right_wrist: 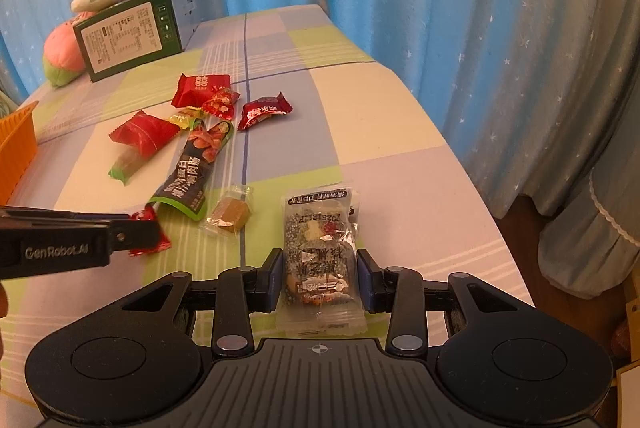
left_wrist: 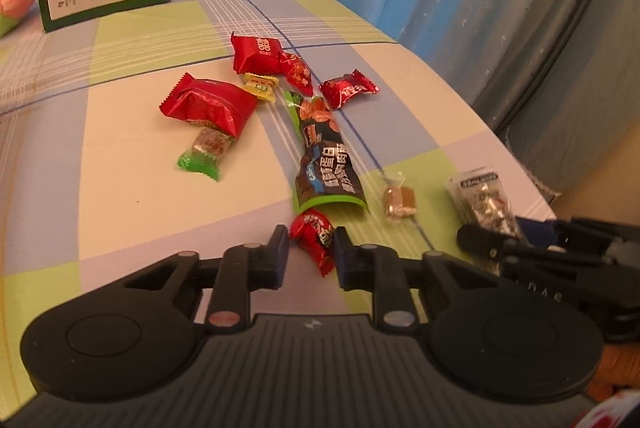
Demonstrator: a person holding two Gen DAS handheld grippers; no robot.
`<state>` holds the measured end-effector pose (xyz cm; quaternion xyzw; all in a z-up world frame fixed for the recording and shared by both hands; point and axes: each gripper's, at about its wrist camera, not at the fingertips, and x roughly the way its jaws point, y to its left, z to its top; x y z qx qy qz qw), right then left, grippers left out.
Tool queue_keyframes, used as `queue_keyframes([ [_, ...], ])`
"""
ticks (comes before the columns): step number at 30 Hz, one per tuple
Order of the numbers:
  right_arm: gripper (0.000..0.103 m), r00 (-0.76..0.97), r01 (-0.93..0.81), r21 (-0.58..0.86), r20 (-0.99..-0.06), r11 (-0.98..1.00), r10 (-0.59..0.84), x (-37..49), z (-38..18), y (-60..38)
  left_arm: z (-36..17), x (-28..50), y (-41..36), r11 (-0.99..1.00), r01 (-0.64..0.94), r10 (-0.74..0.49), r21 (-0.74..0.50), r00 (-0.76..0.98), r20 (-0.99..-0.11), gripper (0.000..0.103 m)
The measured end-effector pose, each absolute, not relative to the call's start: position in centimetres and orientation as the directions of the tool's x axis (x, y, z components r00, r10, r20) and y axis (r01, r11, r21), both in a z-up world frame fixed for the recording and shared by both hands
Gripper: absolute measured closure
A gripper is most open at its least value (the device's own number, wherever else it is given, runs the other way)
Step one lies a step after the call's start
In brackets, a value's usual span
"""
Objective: Organize snacks
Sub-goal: 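Carry the red candy and pastry pack over the orange tray with both tools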
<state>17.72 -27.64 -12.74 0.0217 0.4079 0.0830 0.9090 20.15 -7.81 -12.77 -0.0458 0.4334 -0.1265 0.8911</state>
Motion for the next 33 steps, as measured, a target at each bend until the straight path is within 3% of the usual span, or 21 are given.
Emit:
queue_keyframes([
  [17, 0.065, 0.648, -0.166, 0.129, -0.733, 0.978, 0.207, 17.1, -10.8, -26.7, -10.5, 17.4, -4.2, 0.973, 0.147, -0.231, -0.178, 0.616, -0.753, 0.089],
  [33, 0.065, 0.663, -0.302, 0.208, -0.655, 0.93, 0.362, 16.3, -1.1, -19.8, -2.2, 13.8, 2.5, 0.986, 0.064, -0.153, -0.154, 0.717, -0.68, 0.089],
])
